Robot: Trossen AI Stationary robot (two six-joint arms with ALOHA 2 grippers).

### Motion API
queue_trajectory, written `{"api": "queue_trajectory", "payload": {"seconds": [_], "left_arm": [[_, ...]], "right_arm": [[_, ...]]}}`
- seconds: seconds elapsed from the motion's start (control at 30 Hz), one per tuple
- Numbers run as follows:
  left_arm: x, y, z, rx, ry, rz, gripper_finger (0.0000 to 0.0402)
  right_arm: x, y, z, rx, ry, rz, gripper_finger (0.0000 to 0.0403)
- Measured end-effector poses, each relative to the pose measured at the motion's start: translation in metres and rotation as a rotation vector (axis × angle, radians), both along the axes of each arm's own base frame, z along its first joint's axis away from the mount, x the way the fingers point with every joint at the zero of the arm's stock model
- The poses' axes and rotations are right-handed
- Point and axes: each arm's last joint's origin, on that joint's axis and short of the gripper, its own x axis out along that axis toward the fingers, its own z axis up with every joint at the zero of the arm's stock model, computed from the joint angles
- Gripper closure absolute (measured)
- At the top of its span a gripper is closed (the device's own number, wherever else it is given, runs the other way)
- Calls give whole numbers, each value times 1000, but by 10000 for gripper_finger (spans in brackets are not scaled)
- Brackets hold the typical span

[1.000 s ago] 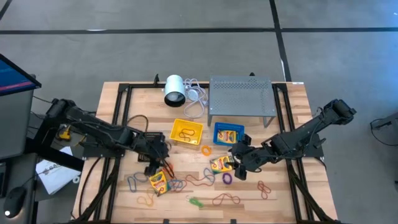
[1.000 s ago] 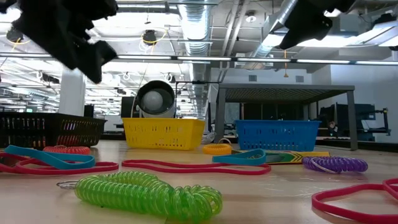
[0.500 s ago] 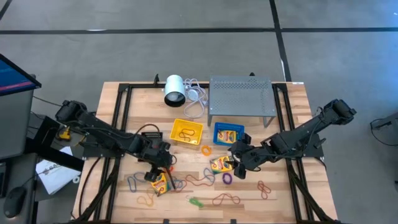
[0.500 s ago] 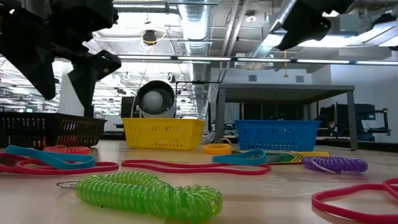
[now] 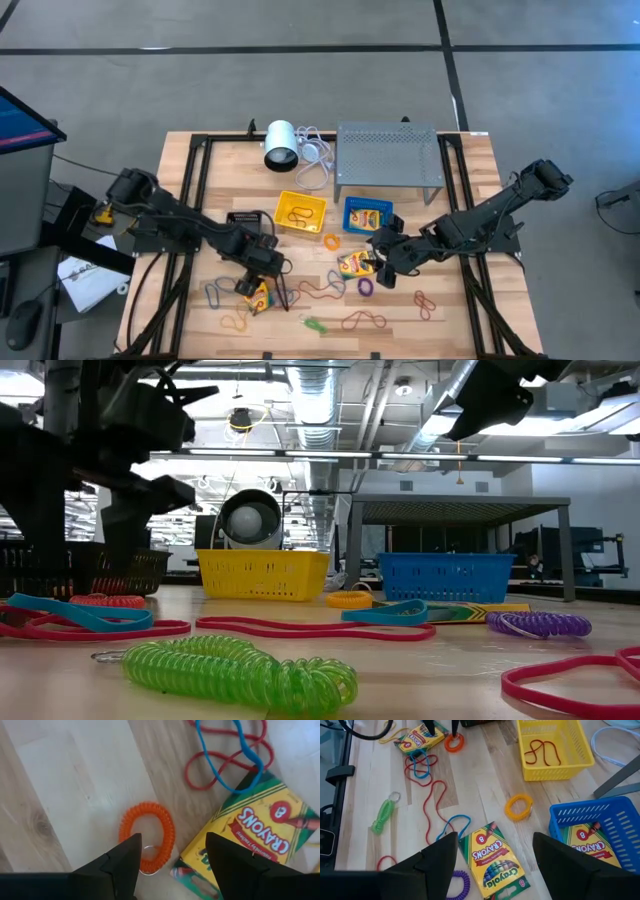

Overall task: Pick & Place Office Desk Supplies
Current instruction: Put the orange spring keychain into the black bin

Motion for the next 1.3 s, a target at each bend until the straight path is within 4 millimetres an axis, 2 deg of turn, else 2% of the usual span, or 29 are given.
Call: {"api": "queue_trajectory", "payload": {"seconds": [0.4,0.73,0.9,1.03,1.23,1.3], "left_arm": [[3,0,-3,21,-17,11,199],[9,-3,-32,53,78,9,211],[9,-3,-34,73,84,17,218],[9,-2,-34,76,78,27,263],[9,-2,-31,64,58,55,380],[10,-2,-30,57,56,71,387]], "right_arm": [[-1,2,0,0,0,6,149],[-2,5,0,2,-1,17,149],[-4,8,0,6,-1,27,149],[-5,10,0,6,-2,33,149],[-5,9,0,6,-3,32,149],[-5,10,0,6,-3,33,149]]}}
